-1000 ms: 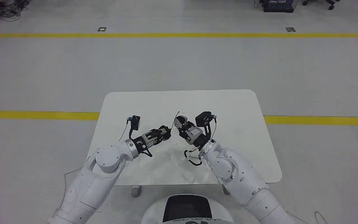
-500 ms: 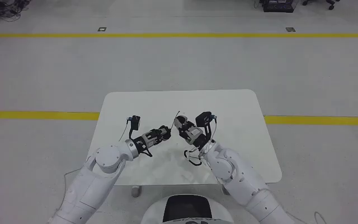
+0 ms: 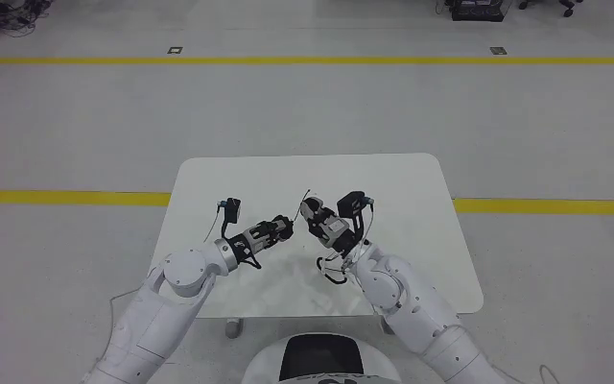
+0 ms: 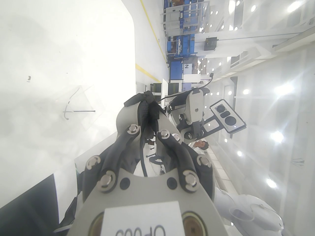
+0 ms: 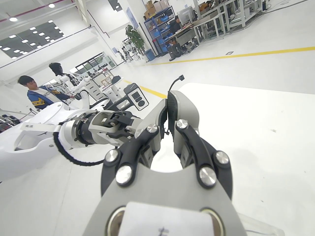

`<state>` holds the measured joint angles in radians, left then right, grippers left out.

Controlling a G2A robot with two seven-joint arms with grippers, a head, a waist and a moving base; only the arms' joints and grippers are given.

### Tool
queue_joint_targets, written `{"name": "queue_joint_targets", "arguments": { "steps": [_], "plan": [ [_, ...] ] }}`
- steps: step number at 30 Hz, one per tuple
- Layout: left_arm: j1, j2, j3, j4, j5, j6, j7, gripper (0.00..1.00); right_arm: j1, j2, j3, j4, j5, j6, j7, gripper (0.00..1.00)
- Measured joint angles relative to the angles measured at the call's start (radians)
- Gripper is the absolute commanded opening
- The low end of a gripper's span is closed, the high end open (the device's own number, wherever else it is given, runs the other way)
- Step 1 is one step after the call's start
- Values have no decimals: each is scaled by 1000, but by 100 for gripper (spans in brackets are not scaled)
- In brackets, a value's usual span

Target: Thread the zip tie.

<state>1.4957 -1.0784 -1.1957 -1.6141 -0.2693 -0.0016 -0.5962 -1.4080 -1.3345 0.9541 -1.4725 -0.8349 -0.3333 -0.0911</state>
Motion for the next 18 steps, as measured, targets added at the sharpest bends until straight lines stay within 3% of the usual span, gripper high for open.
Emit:
{"name": "queue_joint_targets", "arguments": {
  "steps": [6,13,18],
  "plan": [
    [7,-1,4,0,4,-14,19,0,-16,6,3,-17,-33,-7,-27,0],
    [80,2,16,-7,62,-141,95,0,-34,47,-20,-41,-79,-7,-107,0],
    [117,5,8,-6,55,-218,104,0,-22,77,-46,-37,-76,-7,-137,0]
  ]
}}
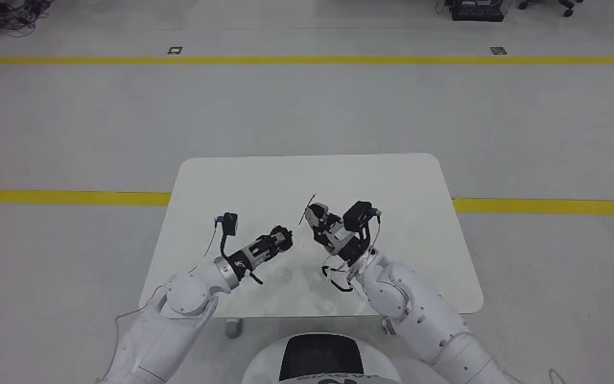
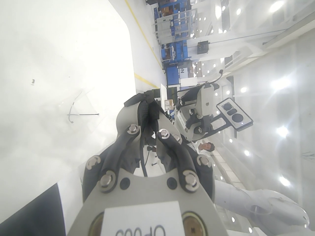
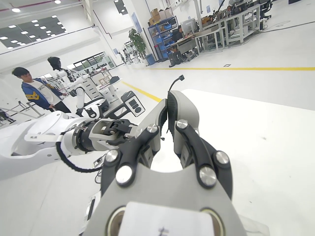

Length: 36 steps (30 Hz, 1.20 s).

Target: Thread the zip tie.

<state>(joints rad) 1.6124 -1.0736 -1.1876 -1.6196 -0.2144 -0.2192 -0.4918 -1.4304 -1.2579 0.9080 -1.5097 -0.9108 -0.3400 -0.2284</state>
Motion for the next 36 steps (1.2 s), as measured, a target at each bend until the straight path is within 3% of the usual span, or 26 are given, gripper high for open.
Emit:
{"name": "queue_joint_targets", "arguments": {
  "steps": [4,10,17,25,36],
  "plan": [
    [23,4,-8,-2,-6,-39,-5,0,22,24,-31,16,17,0,-13,0],
    [33,5,-12,-5,-3,-53,18,0,51,43,-74,31,36,0,-28,0],
    [32,5,-10,-6,5,-52,29,0,50,43,-73,30,35,0,-27,0],
    [18,-3,30,-5,41,-49,85,0,56,34,-89,41,9,0,-33,0],
    [13,-4,40,2,37,-54,97,0,67,30,-102,62,-19,0,-58,0]
  ]
}}
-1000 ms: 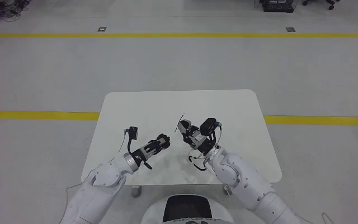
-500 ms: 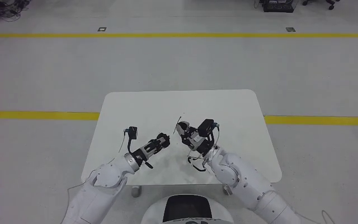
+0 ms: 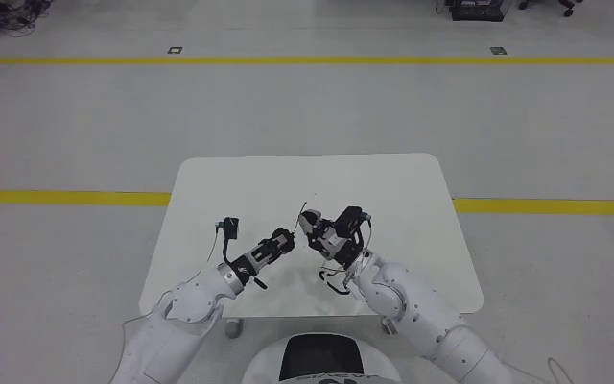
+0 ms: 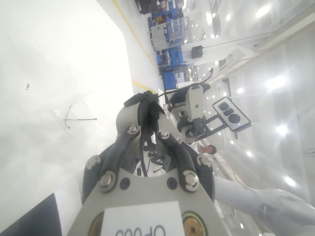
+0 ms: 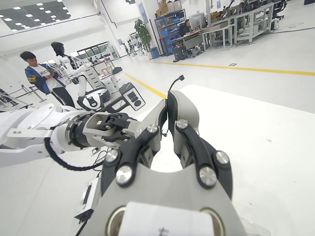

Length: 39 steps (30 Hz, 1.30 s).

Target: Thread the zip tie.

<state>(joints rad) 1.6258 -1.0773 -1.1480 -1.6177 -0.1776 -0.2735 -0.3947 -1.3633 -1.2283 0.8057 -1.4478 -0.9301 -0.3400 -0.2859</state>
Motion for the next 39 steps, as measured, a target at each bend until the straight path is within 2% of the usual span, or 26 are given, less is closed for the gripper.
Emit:
{"name": "queue_joint_targets", "arguments": {
  "steps": [39],
  "plan": [
    [0,0,0,0,0,0,0,0,6,7,-13,3,-5,0,6,0]
  ]
}}
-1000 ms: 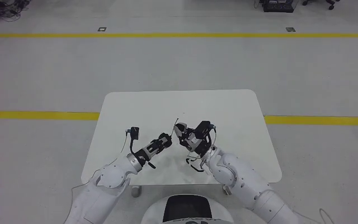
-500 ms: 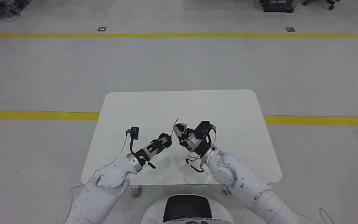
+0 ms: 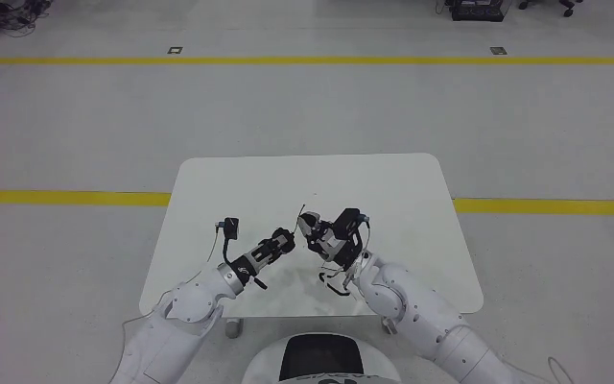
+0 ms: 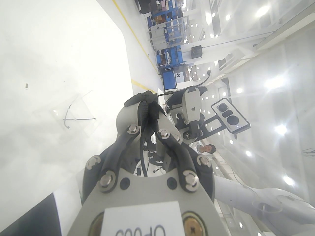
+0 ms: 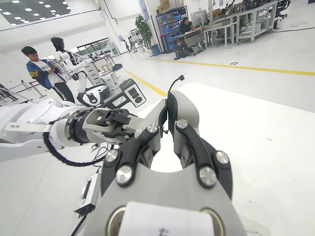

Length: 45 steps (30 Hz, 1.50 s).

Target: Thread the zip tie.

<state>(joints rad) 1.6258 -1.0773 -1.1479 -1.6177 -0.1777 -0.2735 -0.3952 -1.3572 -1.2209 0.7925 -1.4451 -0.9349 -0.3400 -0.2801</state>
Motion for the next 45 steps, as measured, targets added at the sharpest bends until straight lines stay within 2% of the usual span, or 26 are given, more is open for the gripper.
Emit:
{"name": "queue_joint_targets", "arguments": {
  "steps": [12,45],
  "plan": [
    [0,0,0,0,0,0,0,0,3,2,-13,-6,3,0,-5,0],
    [0,0,0,0,0,0,0,0,38,33,-72,-11,55,0,6,0]
  ]
}}
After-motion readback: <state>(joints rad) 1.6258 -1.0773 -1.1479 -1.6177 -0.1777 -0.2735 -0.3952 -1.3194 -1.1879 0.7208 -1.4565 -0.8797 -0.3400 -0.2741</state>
